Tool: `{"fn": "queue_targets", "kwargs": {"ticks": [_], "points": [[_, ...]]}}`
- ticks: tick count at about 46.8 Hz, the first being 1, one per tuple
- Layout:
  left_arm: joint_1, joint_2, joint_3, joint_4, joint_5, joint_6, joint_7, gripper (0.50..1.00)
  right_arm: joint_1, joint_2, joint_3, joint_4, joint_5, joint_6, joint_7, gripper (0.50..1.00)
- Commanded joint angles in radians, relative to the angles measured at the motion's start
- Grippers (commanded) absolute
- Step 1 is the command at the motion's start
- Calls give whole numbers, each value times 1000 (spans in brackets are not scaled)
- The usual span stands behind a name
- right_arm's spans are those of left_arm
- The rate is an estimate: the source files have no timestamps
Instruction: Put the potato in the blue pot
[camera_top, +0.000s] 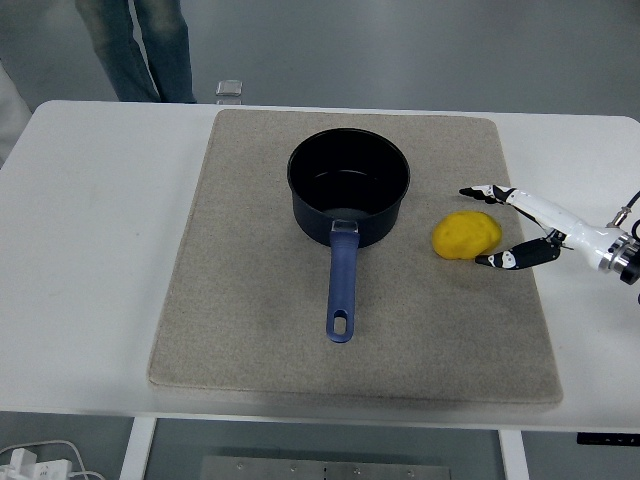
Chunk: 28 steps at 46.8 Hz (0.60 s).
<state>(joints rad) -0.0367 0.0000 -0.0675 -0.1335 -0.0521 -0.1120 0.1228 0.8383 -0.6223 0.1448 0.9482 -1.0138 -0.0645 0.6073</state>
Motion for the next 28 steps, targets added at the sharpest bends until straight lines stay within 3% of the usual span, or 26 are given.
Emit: {"fn": "queue_targets", "kwargs": {"ticks": [1,6,9,16,28], "points": [[0,0,0,0,0,0,0,1000,18,4,-8,-6,-2,3,0,797],[0,0,0,0,0,0,0,1000,22,10,-10,-9,-3,5,0,734],[0,0,0,0,0,0,0,1000,24,12,-11,-19,-8,8,0,638],[0,0,0,0,0,0,0,1000,27,12,-17,-22,-11,25,0,503],[0,0,0,0,0,0,0,1000,27,12,-21,-22,-11,51,4,500]]}}
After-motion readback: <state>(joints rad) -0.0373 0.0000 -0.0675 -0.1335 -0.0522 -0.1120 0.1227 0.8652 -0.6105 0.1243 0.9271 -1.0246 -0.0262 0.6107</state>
